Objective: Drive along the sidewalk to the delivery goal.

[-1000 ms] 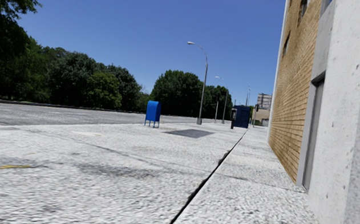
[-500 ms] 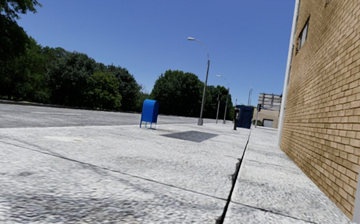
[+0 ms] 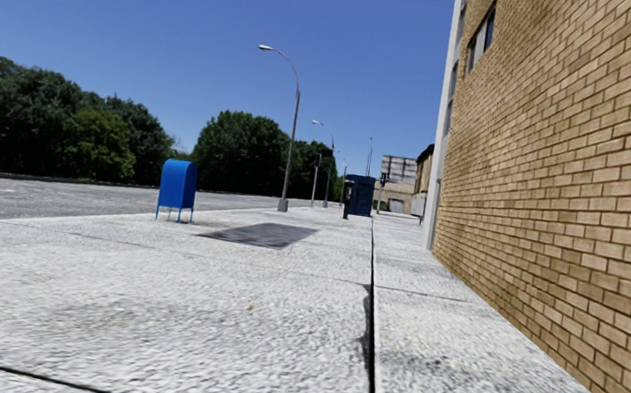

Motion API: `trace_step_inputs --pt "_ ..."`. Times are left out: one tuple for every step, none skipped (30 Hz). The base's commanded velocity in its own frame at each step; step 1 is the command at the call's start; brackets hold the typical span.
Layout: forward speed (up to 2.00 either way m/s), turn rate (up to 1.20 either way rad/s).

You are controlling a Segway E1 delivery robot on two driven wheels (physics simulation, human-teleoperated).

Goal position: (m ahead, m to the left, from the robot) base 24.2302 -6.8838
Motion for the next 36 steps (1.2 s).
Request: trace_step_inputs --pt "2.0 0.0" --pt "2.0 0.0" --pt "2.0 0.0" --pt "2.0 0.0" --pt "2.0 0.0" --pt "2.0 0.0" --pt "2.0 0.0" --pt "2.0 0.0" --pt "2.0 0.0" --pt "2.0 0.0" --pt "2.0 0.0" --pt "2.0 0.0" --pt "2.0 0.0" --pt "2.0 0.0" --pt "2.0 0.0" --pt "2.0 0.0" --pt "2.0 0.0" --pt "2.0 0.0" --pt "2.0 0.0" --pt "2.0 0.0" --pt "2.0 0.0" --pt "2.0 0.0" --pt "2.0 0.0" --pt "2.0 0.0" --pt "2.0 0.0" --pt "2.0 0.0" --pt "2.0 0.0" --pt "2.0 0.0" --pt "2.0 0.0" --pt "2.0 0.0" --pt "2.0 0.0" --pt "2.0 0.0" --pt "2.0 0.0" --pt "2.0 0.0" --pt "2.0 0.0" --pt "2.0 0.0"
